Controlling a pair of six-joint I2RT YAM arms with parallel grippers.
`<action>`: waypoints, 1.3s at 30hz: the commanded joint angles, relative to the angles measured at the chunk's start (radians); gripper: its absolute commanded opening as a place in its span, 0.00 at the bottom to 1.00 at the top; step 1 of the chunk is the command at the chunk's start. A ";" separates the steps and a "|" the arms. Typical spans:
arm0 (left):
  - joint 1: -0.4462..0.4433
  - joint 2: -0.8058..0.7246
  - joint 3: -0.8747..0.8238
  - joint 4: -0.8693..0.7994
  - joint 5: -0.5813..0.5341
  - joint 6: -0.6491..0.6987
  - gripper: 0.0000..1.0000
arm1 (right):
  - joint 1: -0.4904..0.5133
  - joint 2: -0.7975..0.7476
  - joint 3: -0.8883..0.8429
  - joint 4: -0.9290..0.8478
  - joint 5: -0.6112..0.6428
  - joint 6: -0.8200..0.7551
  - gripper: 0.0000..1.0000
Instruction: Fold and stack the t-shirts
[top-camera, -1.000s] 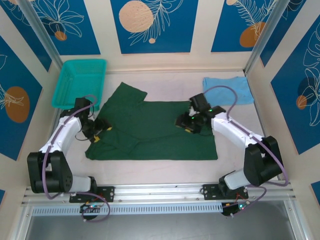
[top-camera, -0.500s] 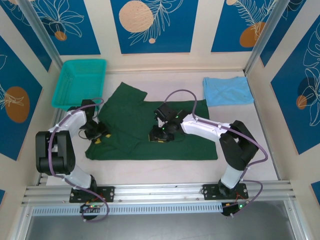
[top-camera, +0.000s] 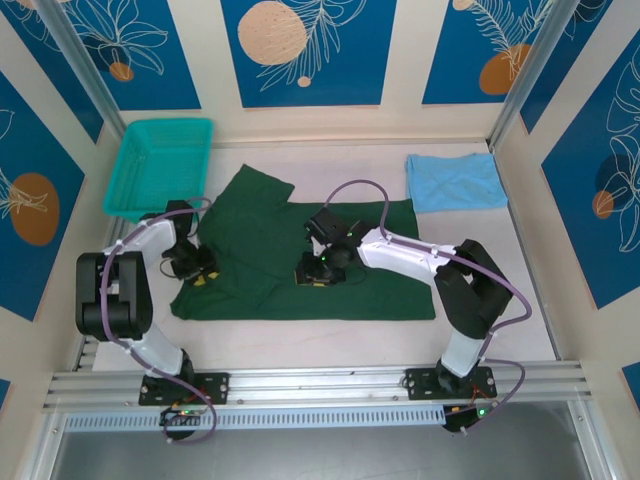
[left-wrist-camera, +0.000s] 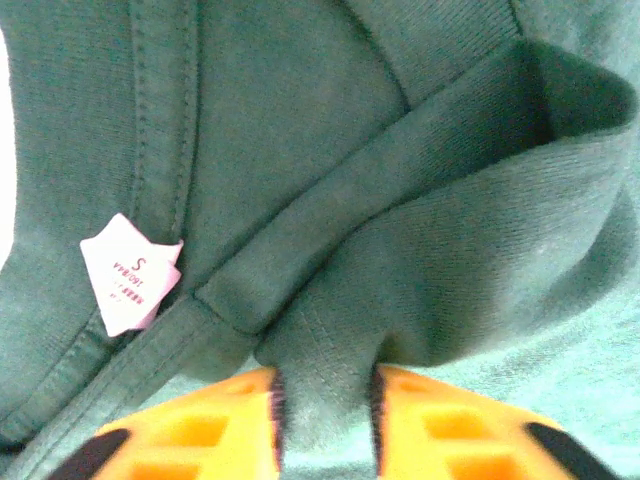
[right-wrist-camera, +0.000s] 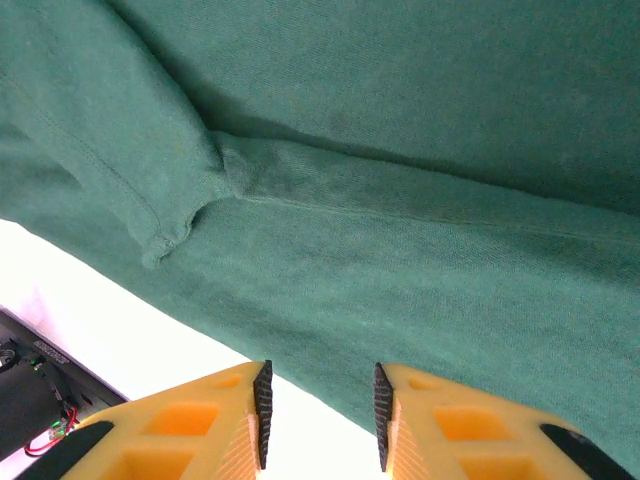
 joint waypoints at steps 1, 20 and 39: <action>-0.007 0.017 0.020 0.001 0.008 0.001 0.16 | 0.005 0.010 0.023 -0.029 0.004 -0.010 0.34; -0.069 0.134 0.321 -0.106 0.031 -0.105 0.05 | -0.060 0.055 0.022 -0.081 -0.010 0.056 0.33; -0.117 0.357 0.643 0.083 0.256 -0.334 0.66 | -0.284 -0.024 -0.043 -0.184 -0.027 0.155 0.33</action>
